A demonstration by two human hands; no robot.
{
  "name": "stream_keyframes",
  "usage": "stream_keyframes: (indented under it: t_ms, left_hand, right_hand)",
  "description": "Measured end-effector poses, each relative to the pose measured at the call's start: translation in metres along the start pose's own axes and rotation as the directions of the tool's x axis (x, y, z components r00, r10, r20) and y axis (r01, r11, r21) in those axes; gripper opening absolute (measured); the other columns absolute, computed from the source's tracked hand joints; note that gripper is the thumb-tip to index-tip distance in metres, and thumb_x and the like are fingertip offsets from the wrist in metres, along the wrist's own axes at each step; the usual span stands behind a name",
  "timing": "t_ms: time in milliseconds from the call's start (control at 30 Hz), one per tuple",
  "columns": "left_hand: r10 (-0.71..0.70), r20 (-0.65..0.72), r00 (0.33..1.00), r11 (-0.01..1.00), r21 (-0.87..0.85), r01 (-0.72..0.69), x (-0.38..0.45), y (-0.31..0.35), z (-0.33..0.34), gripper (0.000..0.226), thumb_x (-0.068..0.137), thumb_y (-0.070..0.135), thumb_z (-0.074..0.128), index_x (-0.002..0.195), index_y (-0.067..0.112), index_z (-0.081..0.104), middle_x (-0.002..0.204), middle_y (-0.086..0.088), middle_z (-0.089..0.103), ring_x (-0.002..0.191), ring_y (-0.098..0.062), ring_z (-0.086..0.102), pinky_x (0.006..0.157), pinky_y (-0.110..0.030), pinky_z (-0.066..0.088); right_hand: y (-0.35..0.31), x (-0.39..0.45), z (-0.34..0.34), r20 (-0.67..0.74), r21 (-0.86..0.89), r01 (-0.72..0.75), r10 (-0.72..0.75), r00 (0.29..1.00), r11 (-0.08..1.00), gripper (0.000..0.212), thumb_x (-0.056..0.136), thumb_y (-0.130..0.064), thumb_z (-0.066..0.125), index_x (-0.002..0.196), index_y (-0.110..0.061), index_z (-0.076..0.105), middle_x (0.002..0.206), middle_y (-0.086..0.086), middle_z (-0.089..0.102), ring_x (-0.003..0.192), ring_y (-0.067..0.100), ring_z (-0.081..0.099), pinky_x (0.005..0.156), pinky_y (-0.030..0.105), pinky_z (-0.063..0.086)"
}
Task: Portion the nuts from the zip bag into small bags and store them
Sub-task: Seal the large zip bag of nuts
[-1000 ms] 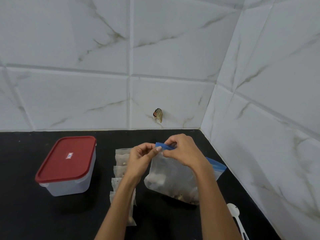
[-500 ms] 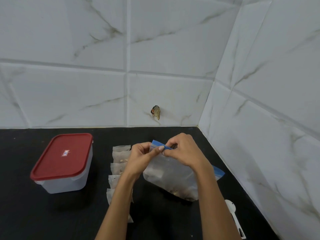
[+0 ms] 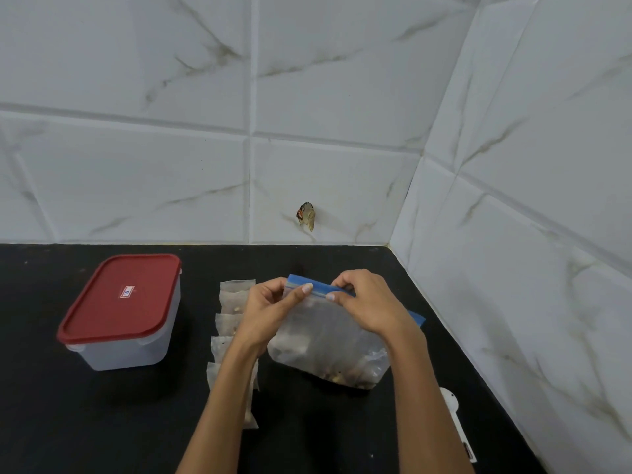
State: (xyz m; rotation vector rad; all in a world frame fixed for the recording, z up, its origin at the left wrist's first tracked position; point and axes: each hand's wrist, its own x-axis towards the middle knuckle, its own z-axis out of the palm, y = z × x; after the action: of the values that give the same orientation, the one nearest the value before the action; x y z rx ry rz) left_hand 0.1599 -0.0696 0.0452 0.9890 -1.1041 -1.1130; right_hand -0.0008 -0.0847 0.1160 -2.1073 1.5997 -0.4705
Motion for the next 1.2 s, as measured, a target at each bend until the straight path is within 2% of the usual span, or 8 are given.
stream_keyframes:
  t_ms: [167,333,600,800,867,1000,1100,1200]
  left_hand:
    - [0.033,0.037,0.999,0.999,-0.002,-0.033,-0.002,0.0,0.0,0.028,0.071,0.026,0.074,0.092,0.008,0.071,0.09,-0.016,0.071,0.084,-0.025,0.067,0.079,-0.034,0.056]
    - [0.009,0.06,0.998,1.0,-0.018,-0.008,-0.004,0.002,-0.004,0.022,0.073,0.02,0.069,0.092,0.01,0.067,0.087,-0.005,0.074,0.084,-0.017,0.07,0.074,-0.024,0.056]
    - [-0.009,0.053,0.999,1.0,-0.021,0.01,-0.008,0.007,-0.004,0.026,0.072,0.022,0.07,0.096,0.011,0.066,0.087,-0.005,0.073,0.085,-0.017,0.07,0.079,-0.028,0.055]
    - [-0.011,-0.009,1.0,0.994,0.106,0.011,-0.008,0.009,0.001,0.064,0.076,0.002,0.074,0.127,0.022,0.041,0.052,0.01,0.062,0.055,0.001,0.06,0.068,-0.018,0.053]
    - [0.005,-0.008,1.0,0.992,0.128,-0.004,-0.008,0.01,0.002,0.065,0.078,0.001,0.073,0.13,0.02,0.039,0.049,0.011,0.06,0.05,0.002,0.058,0.06,-0.014,0.05]
    - [0.008,-0.021,1.0,0.989,0.145,-0.005,-0.006,0.008,0.001,0.063,0.079,0.002,0.072,0.132,0.017,0.042,0.05,0.01,0.06,0.051,0.002,0.058,0.063,-0.014,0.051]
    - [0.05,-0.039,0.998,0.976,0.213,-0.041,-0.004,0.008,-0.002,0.06,0.077,0.003,0.075,0.128,0.019,0.047,0.076,0.006,0.065,0.063,0.002,0.06,0.068,-0.018,0.052]
    - [0.164,-0.017,0.986,0.879,0.457,-0.138,-0.001,0.011,-0.001,0.063,0.074,0.008,0.077,0.127,0.026,0.047,0.119,0.005,0.06,0.104,-0.002,0.056,0.088,-0.015,0.046]
  right_hand:
    - [-0.005,-0.005,-0.001,-0.006,-0.026,0.033,-0.033,0.999,0.999,0.008,0.091,-0.025,0.06,0.099,-0.023,0.06,0.1,-0.005,0.057,0.093,0.012,0.056,0.086,0.033,0.05]
    - [0.001,-0.01,-0.003,-0.003,-0.026,0.003,-0.003,1.0,1.0,0.016,0.083,-0.025,0.069,0.099,-0.021,0.068,0.09,-0.007,0.06,0.087,0.009,0.06,0.084,0.034,0.052]
    - [0.007,-0.013,-0.002,-0.037,0.001,-0.002,0.002,0.999,1.0,0.019,0.08,-0.021,0.071,0.099,-0.021,0.069,0.09,-0.005,0.065,0.082,0.007,0.06,0.078,0.026,0.051]
    - [0.009,-0.012,0.0,-0.049,-0.024,0.014,-0.015,0.999,1.0,0.016,0.082,-0.021,0.07,0.098,-0.02,0.072,0.088,-0.004,0.069,0.079,0.007,0.063,0.079,0.027,0.053]
    - [0.009,-0.012,0.0,-0.046,-0.032,0.017,-0.019,0.999,0.999,0.016,0.082,-0.021,0.071,0.098,-0.019,0.073,0.087,-0.004,0.069,0.079,0.007,0.063,0.078,0.026,0.053]
    - [0.008,-0.012,-0.002,-0.064,0.005,0.02,-0.02,0.998,1.0,0.023,0.079,-0.019,0.074,0.101,-0.021,0.071,0.09,-0.009,0.062,0.079,0.002,0.056,0.079,0.023,0.046]
    - [0.008,-0.011,-0.001,-0.077,-0.001,0.03,-0.03,0.997,1.0,0.022,0.08,-0.019,0.073,0.102,-0.022,0.07,0.09,-0.013,0.057,0.078,0.0,0.051,0.075,0.018,0.037]
    - [0.007,-0.009,0.002,-0.082,-0.004,0.026,-0.026,0.996,1.0,0.016,0.081,-0.02,0.071,0.097,-0.021,0.073,0.09,-0.008,0.067,0.081,0.004,0.058,0.073,0.018,0.041]
